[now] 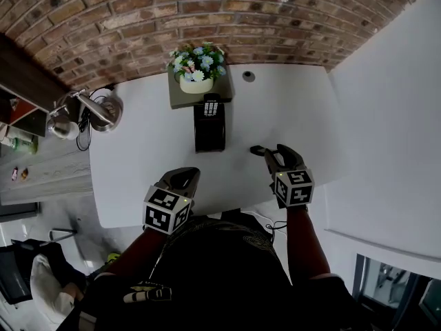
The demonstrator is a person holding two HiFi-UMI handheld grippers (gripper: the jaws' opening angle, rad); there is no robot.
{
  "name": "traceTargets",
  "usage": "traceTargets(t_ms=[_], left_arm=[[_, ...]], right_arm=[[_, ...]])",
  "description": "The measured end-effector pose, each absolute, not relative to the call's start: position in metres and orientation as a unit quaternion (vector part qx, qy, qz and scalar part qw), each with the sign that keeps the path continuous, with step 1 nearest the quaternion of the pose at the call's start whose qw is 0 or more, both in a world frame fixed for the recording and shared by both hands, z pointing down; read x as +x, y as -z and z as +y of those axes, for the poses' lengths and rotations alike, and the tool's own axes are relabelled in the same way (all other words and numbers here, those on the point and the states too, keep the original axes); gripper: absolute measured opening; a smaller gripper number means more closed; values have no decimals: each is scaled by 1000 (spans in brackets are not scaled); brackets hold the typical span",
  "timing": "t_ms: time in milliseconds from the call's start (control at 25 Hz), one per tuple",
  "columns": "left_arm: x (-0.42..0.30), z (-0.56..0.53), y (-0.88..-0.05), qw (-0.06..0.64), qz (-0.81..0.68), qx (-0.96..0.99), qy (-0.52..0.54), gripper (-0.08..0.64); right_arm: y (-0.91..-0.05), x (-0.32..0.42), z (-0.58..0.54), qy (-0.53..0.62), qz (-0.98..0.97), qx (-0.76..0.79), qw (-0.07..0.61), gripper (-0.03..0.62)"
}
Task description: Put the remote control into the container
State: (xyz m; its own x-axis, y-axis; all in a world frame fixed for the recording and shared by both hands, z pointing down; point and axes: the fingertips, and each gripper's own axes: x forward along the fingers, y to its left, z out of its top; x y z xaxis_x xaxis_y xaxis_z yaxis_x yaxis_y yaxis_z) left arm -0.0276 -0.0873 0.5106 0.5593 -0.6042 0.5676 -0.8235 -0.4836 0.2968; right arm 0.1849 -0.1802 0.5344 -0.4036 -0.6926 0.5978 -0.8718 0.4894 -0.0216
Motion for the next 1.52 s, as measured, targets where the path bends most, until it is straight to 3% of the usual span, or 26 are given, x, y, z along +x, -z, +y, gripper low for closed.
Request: traceTargets(t_ms=[440,480,560,920,1200,1360,1520], left_arm=[[-44,-84,-506,278,-443,833,-182,5],[-45,-84,-506,279,-444,832,-181,6],[-45,-83,-506,279,-444,832,-179,5],[-58,-78,-510,286,-458,824,-173,6],[-65,-74,-519,298,-466,813,-183,6],[-66,-72,-520,303,-472,807,-185,5],[-63,-62,-525,319,-459,803,-205,5]], right_arm=[[-492,174,-190,-153,-822,488,250,156],[-484,173,-194,-145,-822,495,241,5],[-472,170,-201,-129,-823,499,240,5],[-577,176,-185,-138,-793,449,389,5],[-623,149,-157,-86,-811,336,471,10],[-656,136,-159,-38,-801,249,542,145],[-676,130,-168,-37,-793,206,572,172]])
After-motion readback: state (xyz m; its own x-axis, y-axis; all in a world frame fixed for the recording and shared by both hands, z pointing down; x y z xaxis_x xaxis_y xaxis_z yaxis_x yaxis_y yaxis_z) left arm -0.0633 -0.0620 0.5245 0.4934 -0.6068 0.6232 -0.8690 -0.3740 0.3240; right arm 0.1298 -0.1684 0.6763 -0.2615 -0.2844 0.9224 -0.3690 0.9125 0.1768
